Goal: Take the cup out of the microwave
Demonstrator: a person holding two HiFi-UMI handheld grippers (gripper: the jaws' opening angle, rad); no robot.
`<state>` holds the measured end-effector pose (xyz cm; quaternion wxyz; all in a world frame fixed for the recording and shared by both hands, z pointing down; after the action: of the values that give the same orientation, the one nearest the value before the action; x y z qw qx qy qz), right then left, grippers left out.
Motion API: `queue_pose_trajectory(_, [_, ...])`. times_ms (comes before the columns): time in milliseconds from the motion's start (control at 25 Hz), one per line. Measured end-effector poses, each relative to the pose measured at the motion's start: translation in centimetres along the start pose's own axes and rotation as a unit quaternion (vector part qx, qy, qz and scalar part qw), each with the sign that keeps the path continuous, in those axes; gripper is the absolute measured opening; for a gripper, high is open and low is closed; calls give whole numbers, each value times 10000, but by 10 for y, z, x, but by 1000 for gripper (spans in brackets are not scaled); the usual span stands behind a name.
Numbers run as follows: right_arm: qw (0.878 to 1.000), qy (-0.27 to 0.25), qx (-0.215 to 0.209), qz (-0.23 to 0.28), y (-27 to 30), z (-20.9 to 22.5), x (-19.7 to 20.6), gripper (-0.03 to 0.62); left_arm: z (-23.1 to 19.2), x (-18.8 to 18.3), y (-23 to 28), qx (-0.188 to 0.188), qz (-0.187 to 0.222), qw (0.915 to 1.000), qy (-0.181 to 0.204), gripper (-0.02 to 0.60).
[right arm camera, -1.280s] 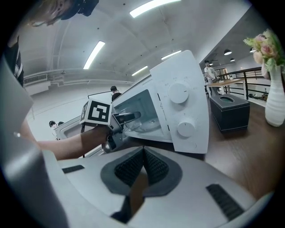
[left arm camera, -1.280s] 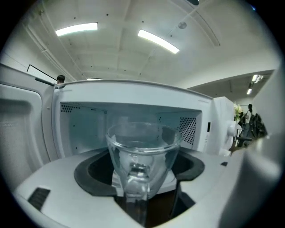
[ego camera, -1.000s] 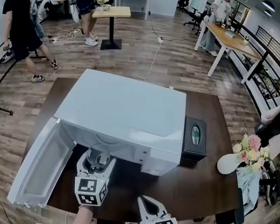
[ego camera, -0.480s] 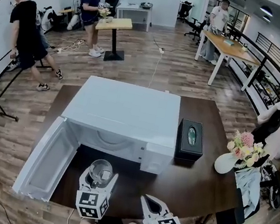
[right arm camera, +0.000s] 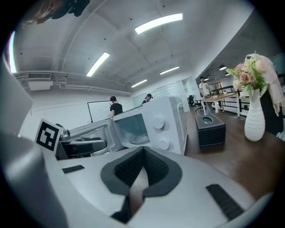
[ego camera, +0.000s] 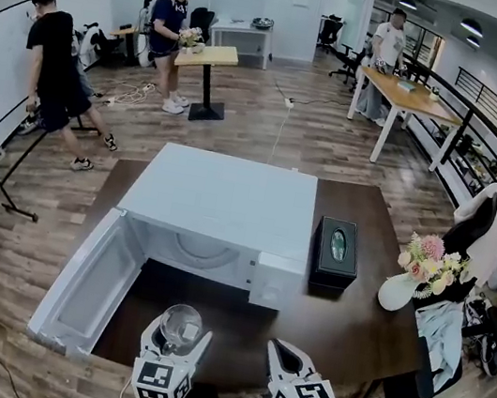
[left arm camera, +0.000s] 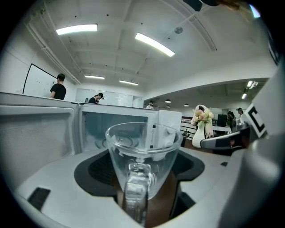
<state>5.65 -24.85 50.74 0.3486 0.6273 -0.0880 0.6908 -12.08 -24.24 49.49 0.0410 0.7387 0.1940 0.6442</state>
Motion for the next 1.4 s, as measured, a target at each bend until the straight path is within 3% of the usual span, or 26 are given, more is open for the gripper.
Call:
queue_pose_trajectory(240, [9995,-265,7,181,-11,10,-13,-8,17,1,-16,427,16,9991,-78,377])
queue_pose_trajectory(680, [9986,-395,-189,301,-27,12,-21,-8,50,-2,-32,1240,28,9922,110,376])
queue_pose_trajectory(1400, [9980,-483,-160,371,-37,1,-18,-8,57,-1,-38,1282,73,9917,94,376])
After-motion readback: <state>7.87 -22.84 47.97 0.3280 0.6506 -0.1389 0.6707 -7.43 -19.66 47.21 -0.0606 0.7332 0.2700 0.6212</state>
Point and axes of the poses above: the fingertips, and each gripper's own axes: y forward along the fingers, z to its right, x out of its underside, the point moved 1 cm from there along -y, backward along the fingers, and after that the axes turned 5 degrees about -y, right-handed, at the moved point
